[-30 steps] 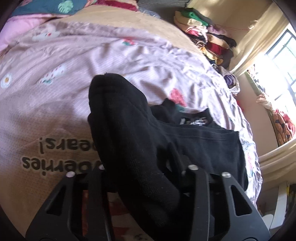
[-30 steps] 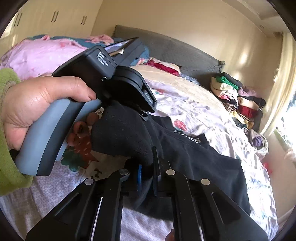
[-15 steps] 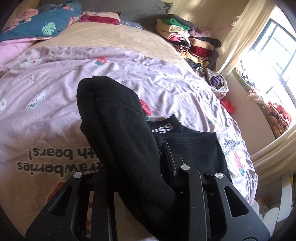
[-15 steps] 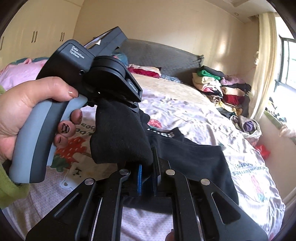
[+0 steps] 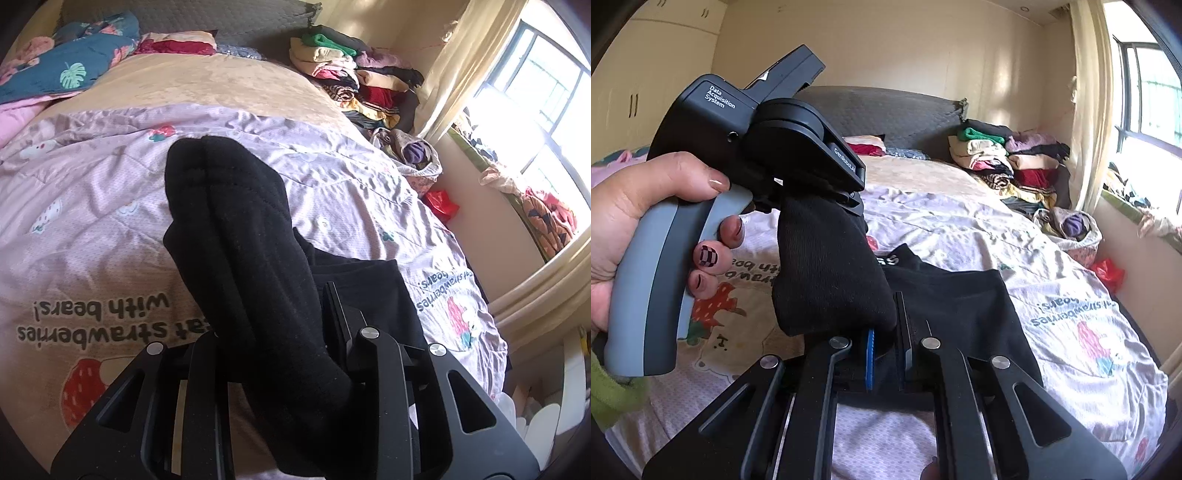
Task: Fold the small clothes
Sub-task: 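Lift the edge with both grippers and fold it over the shirt, then open both grippers and release the new fold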
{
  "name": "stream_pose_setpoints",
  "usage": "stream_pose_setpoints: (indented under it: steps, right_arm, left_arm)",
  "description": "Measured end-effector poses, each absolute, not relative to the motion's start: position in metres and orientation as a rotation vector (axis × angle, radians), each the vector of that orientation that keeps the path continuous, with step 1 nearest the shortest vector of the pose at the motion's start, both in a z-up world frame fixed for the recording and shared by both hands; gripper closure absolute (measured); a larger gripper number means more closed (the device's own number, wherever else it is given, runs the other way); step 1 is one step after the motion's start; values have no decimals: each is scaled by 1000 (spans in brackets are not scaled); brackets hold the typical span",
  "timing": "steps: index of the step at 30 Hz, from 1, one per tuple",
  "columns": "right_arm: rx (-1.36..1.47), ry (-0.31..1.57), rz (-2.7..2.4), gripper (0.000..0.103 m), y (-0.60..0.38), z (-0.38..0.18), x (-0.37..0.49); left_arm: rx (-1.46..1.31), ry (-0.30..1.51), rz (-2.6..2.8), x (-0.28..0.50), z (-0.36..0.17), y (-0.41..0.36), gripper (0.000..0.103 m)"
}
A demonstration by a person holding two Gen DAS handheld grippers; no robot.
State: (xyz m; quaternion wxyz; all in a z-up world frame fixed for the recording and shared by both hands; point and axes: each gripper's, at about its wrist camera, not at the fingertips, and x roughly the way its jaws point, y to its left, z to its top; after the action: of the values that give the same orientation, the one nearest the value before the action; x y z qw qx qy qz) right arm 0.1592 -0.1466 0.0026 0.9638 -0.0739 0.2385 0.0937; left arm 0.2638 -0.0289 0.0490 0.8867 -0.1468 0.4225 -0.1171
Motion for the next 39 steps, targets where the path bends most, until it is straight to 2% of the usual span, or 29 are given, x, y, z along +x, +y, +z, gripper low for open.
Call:
stream_pose_setpoints:
  steps: [29, 39]
  right_arm:
    - [-1, 572, 126, 96, -210, -21, 156]
    - [147, 656, 140, 95, -239, -43, 166]
  left_arm:
    - [-216, 955, -312, 283, 27, -130, 81]
    - [-197, 1021, -300, 302, 1, -162, 75]
